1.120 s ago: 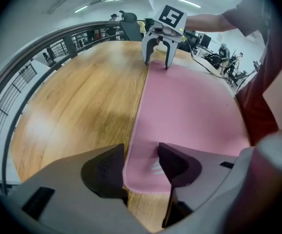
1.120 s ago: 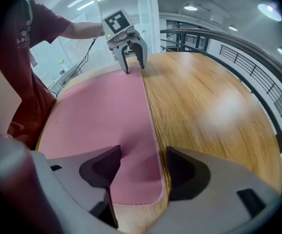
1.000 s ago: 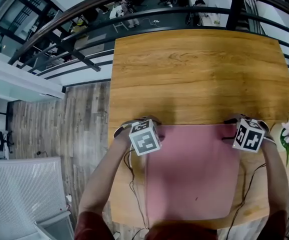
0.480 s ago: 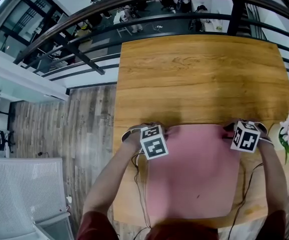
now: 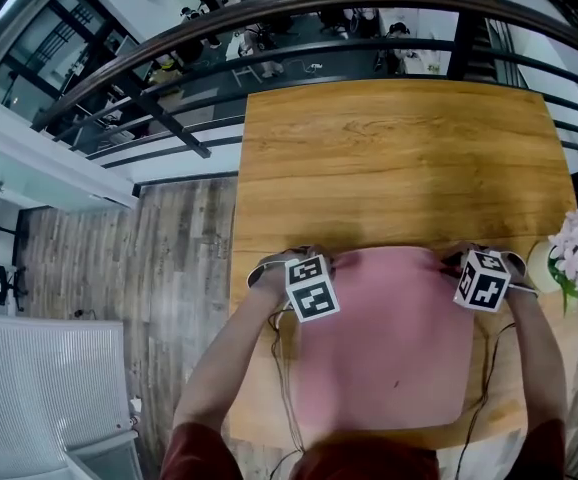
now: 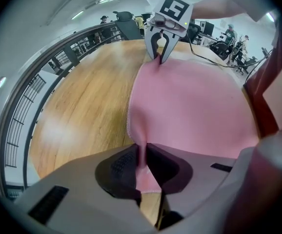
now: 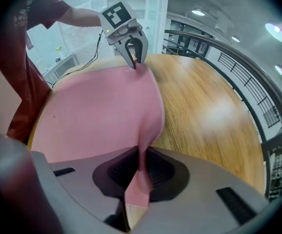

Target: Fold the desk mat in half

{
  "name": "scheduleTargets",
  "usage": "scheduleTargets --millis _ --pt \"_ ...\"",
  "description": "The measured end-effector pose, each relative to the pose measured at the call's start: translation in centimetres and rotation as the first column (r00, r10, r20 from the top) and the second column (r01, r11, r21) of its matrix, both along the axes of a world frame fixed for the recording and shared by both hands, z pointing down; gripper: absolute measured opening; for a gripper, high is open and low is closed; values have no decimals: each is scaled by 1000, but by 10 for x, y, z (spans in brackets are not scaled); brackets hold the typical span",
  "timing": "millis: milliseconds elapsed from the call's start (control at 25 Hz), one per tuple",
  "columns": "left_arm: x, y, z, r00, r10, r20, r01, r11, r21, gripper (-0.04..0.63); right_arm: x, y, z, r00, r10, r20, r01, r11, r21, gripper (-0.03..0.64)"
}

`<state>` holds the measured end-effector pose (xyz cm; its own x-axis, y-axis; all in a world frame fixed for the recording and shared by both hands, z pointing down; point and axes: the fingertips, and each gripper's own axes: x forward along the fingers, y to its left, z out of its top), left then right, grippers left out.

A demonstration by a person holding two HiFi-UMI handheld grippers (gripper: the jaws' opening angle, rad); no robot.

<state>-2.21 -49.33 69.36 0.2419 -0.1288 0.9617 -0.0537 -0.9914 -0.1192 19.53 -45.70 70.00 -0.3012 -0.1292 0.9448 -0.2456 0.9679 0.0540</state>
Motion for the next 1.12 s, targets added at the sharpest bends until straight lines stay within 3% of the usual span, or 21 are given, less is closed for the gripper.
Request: scheduleTargets --millis 280,720,920,1120 --pt "-4 25 -6 1000 -10 2 10 1000 -3 64 -2 16 -8 999 20 -50 -16 996 88 49" --pt "-17 73 -15 999 -26 -39 25 999 -39 66 -14 67 -17 995 15 -102 -8 997 77 49" --pt "-24 100 -6 1000 27 -9 -27 998 -48 67 -18 90 -12 988 -12 -155 23 997 69 52" --pt "-29 115 1 1000 6 -15 -7 994 -109 69 -21 106 1 984 -9 -177 14 1000 24 54"
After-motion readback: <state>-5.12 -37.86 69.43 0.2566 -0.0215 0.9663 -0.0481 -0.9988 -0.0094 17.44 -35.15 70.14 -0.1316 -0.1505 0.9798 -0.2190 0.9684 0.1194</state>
